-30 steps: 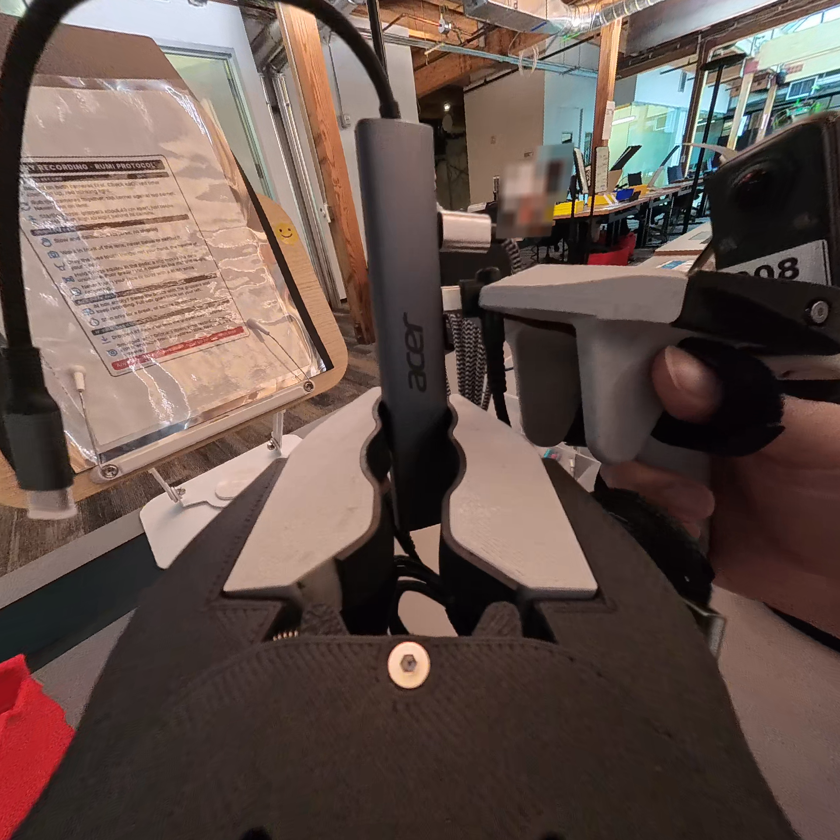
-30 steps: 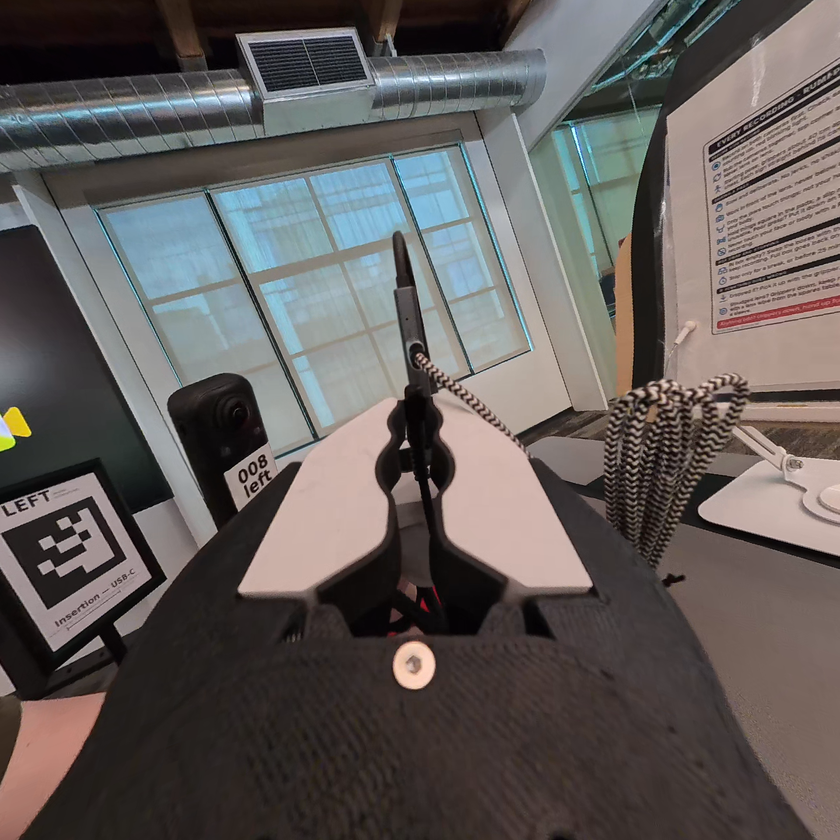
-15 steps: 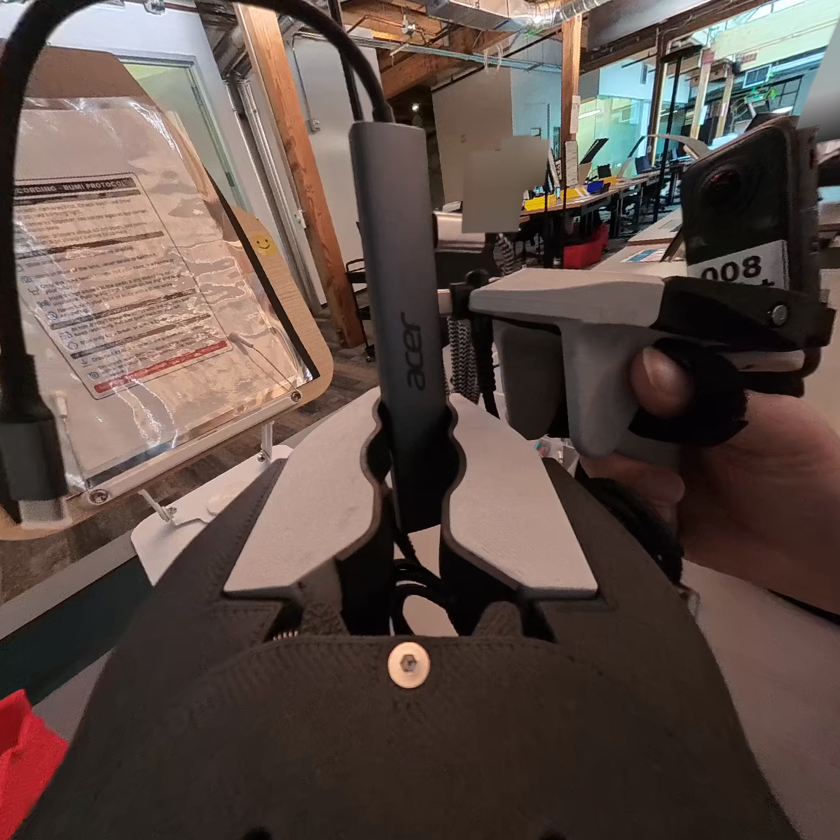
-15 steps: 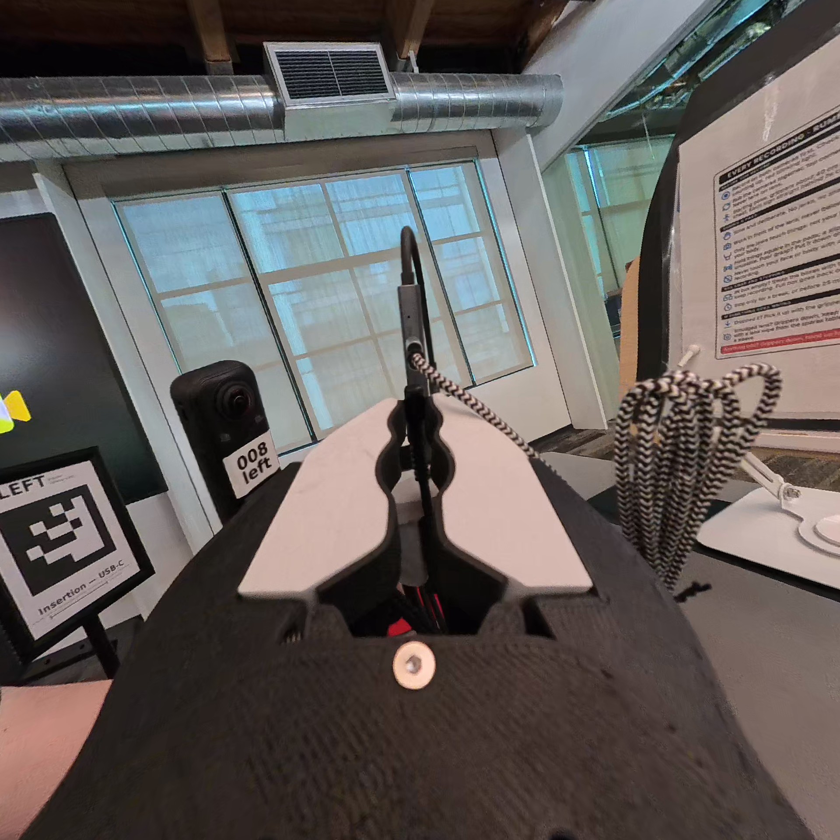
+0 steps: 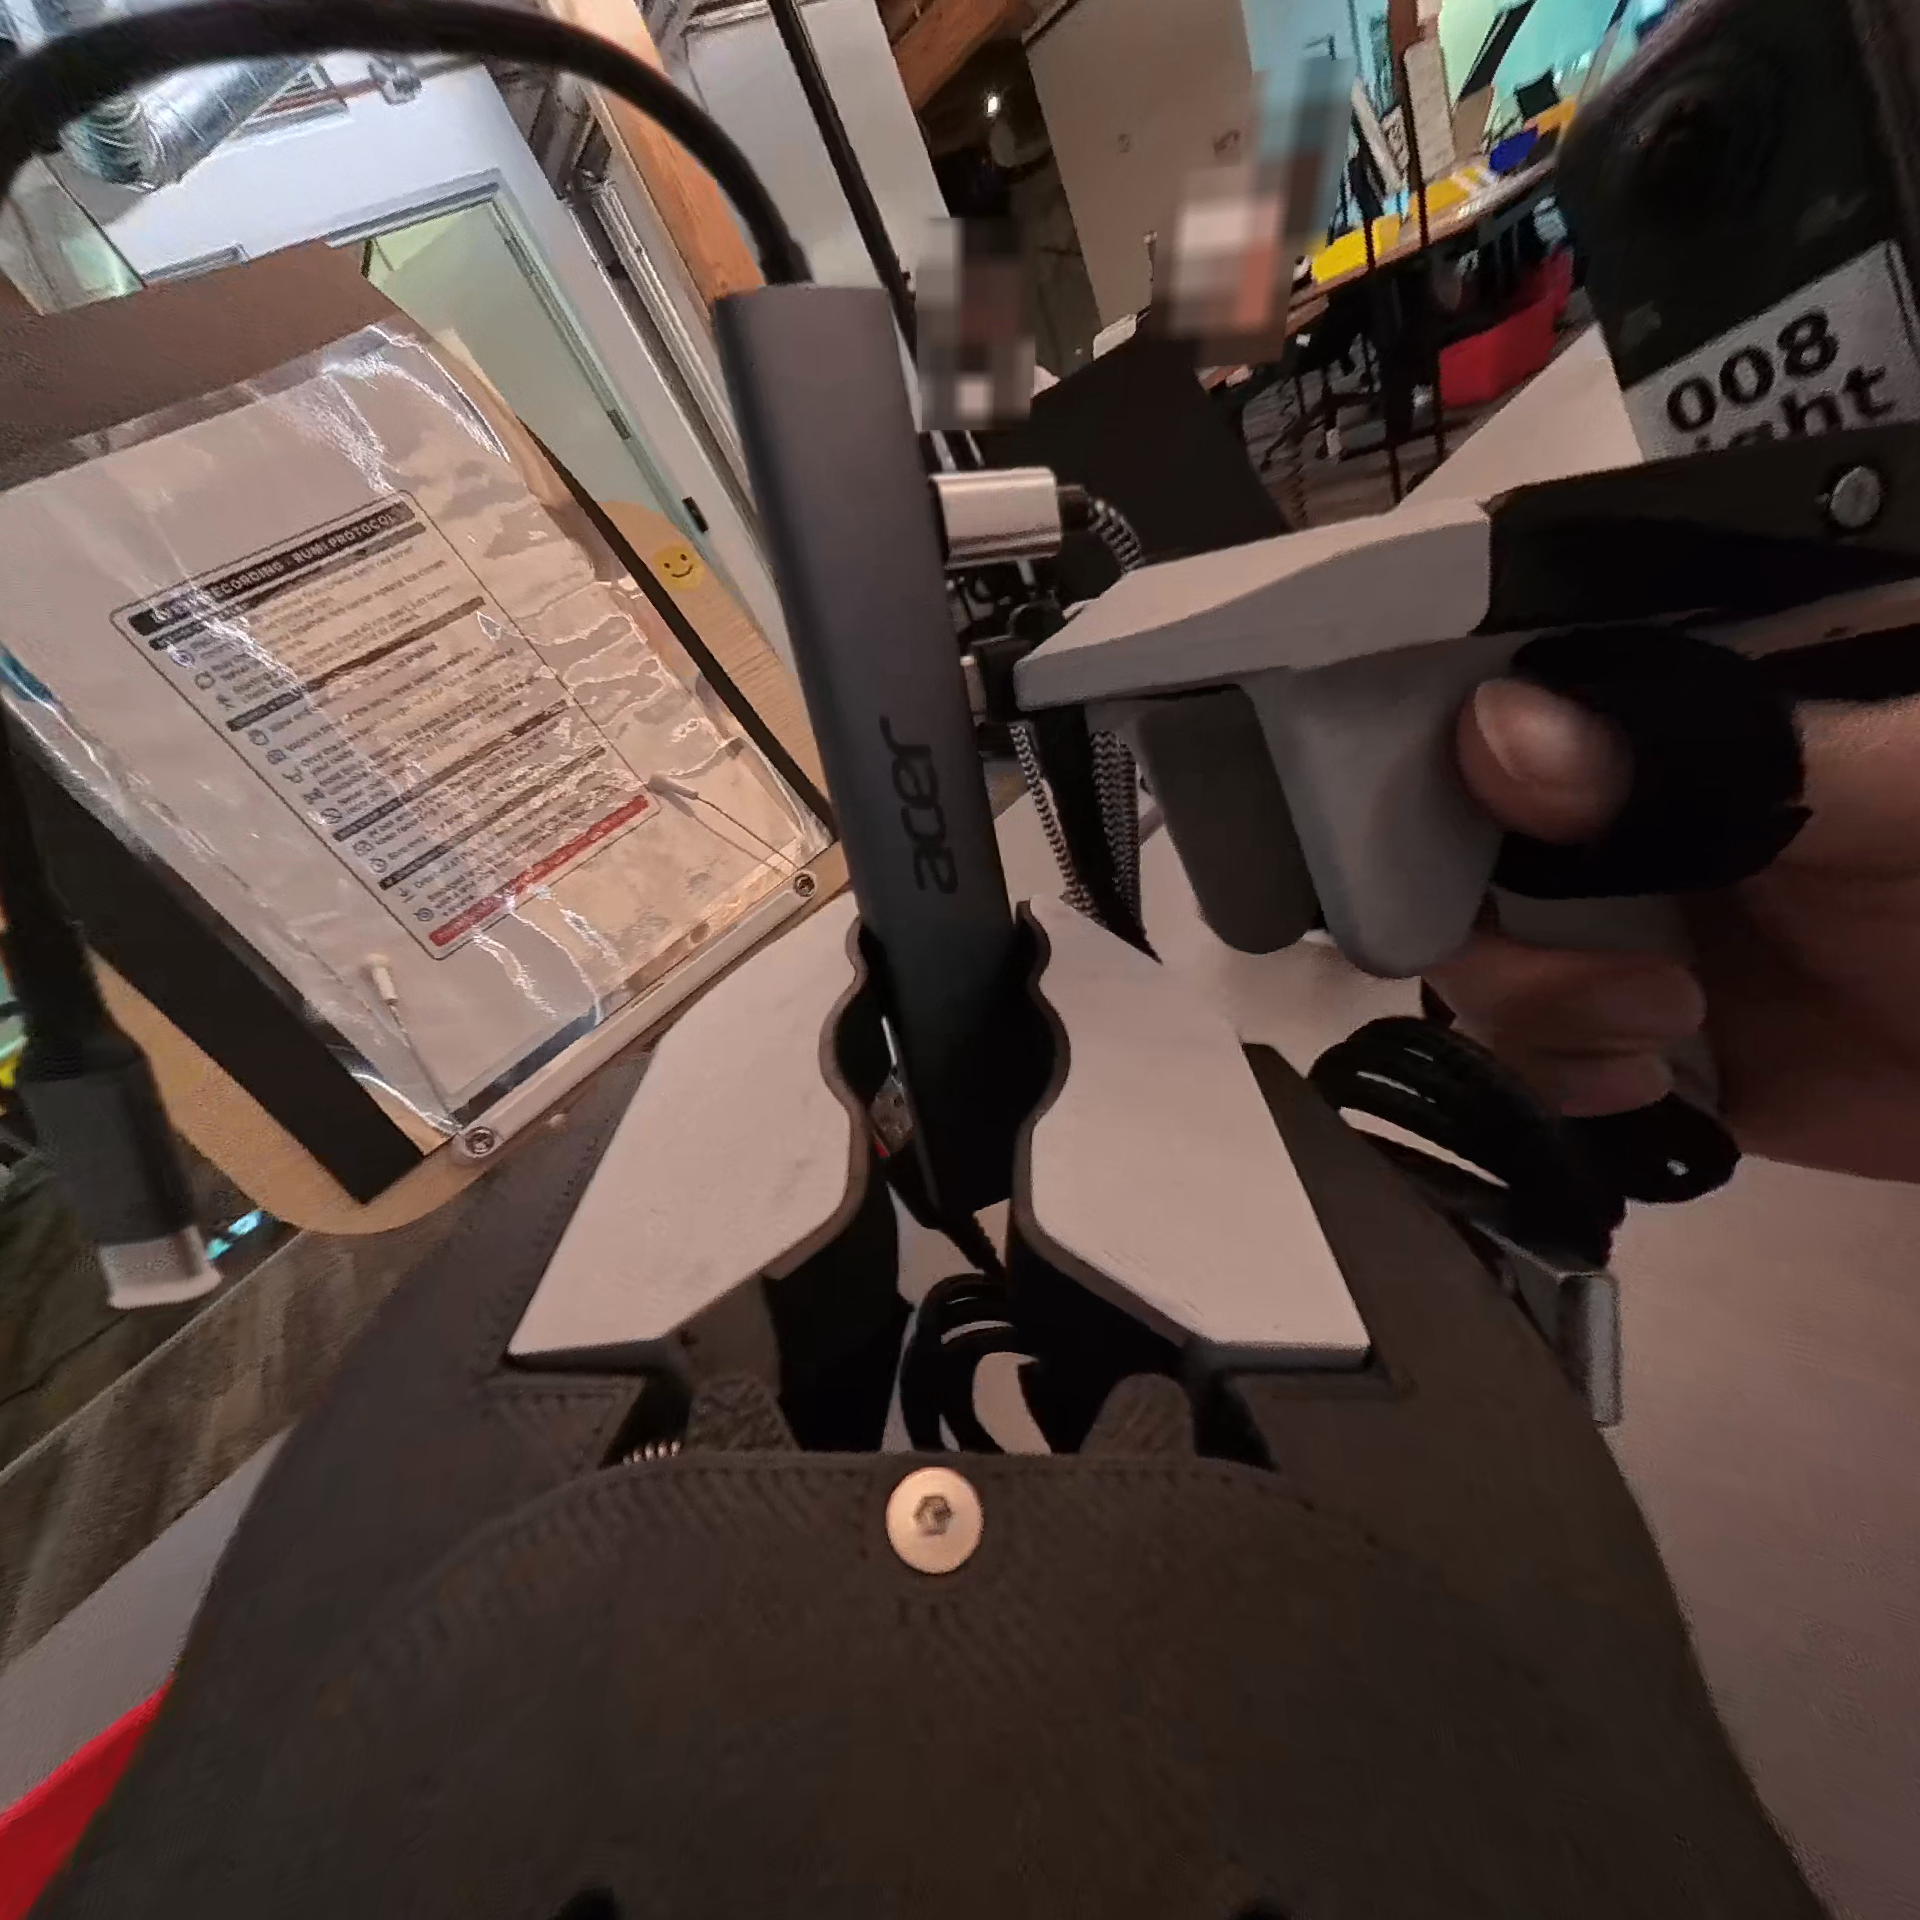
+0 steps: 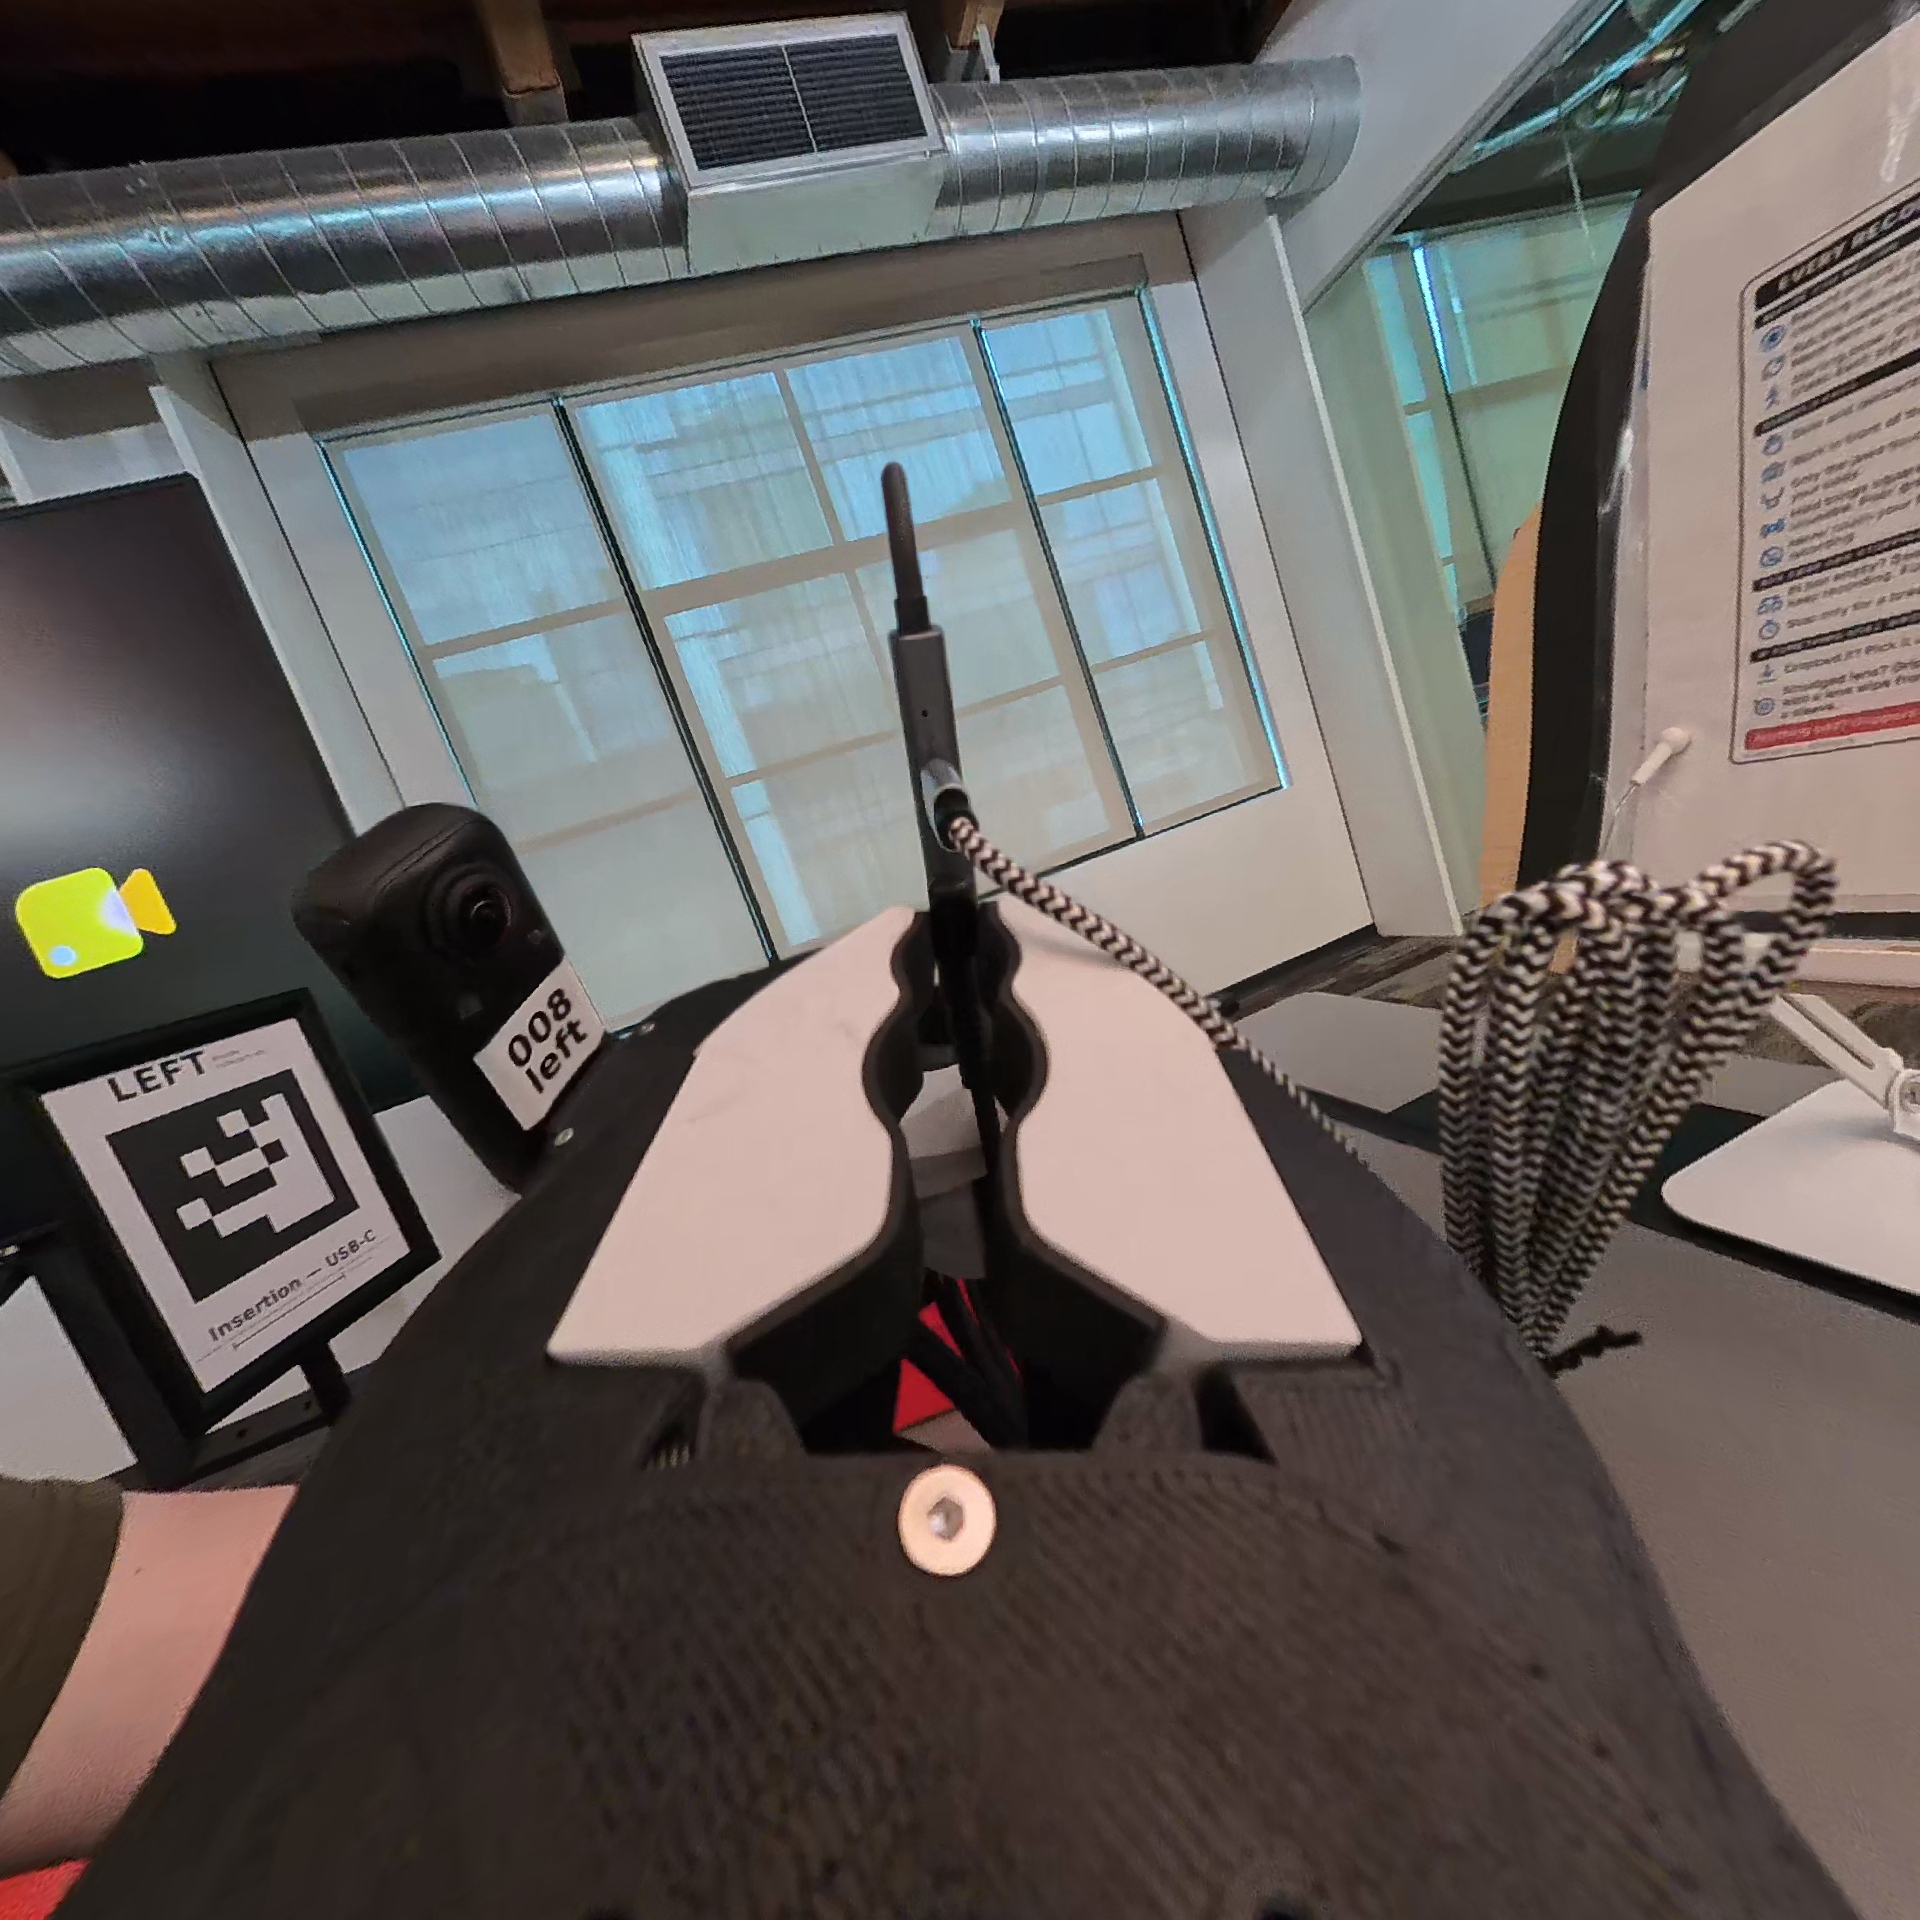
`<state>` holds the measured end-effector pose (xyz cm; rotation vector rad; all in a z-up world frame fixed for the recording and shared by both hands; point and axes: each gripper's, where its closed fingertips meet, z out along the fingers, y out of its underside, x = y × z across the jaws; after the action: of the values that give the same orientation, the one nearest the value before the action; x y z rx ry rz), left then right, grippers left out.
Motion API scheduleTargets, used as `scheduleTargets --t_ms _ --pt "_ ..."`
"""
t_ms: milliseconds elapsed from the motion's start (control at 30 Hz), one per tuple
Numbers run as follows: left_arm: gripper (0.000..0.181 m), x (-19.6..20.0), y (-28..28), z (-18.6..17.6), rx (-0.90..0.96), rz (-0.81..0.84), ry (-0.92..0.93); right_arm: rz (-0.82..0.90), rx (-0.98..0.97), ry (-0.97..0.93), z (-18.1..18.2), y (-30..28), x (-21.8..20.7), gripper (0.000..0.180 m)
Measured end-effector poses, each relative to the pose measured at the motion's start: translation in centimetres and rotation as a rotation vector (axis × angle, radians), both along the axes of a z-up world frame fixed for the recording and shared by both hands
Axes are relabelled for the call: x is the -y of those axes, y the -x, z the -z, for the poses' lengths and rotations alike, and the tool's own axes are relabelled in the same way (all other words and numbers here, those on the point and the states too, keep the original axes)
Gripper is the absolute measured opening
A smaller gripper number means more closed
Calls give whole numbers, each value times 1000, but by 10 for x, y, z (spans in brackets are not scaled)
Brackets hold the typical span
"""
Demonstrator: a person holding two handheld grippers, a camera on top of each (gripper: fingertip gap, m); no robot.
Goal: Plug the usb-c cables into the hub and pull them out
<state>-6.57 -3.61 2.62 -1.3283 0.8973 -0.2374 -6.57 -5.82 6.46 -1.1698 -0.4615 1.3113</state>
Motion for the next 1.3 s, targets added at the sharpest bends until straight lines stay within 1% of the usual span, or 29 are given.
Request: scheduleTargets --t_ms 200,367,533,600,667,733,767,800,833,900,967,1000,1033,1067,1100,1167,1200,1267,1300 --pt "23 0 2 3 -97 -33 -39 -22 39 -1 2 3 1 9" --pt "24 -2 4 6 -146 -82 -64 -33 17 25 5 3 -2 9" --pt "22 -9 7 4 -119 -85 -23 -28 22 40 6 3 -7 9" --pt "21 -13 11 0 -153 -106 -44 -56 33 51 5 5 -7 10" --pt "21 -17 20 -4 -203 -162 -91 -97 94 62 7 9 -6 22" --pt "20 -18 25 -5 -205 -169 -80 -131 176 58 11 13 -3 26" --pt "20 -21 30 -5 -198 -176 -62 -150 224 39 13 15 1 19" --pt "21 -23 34 -4 -197 -179 -41 -173 270 15 13 15 5 9" --pt "21 -25 37 -2 -203 -172 -21 -169 314 1 12 13 7 9" --pt "20 -24 39 1 -230 -141 -7 -95 364 -58 4 2 4 10" --pt "21 -21 36 3 -261 -103 -6 93 321 -147 -15 -23 -6 13" --pt "20 -18 33 4 -276 -82 -13 161 315 -193 -21 -32 -9 18" --pt "20 -14 30 6 -289 -61 -20 181 353 -188 -20 -36 -13 26" --pt "21 -10 25 8 -309 -31 -25 150 397 -151 -14 -35 -15 35" --pt "21 -6 20 11 -336 -3 -31 77 423 -103 -8 -30 -13 44" --pt "21 1 11 20 -399 39 -42 -117 409 -13 0 -20 -1 43" --pt "20 4 6 24 -428 56 -48 -186 396 30 2 -17 3 42" --pt "20 7 1 29 -462 63 -64 -272 430 68 12 -12 10 35" --pt "20 8 -1 30 -467 68 -64 -286 504 78 22 -10 11 33"
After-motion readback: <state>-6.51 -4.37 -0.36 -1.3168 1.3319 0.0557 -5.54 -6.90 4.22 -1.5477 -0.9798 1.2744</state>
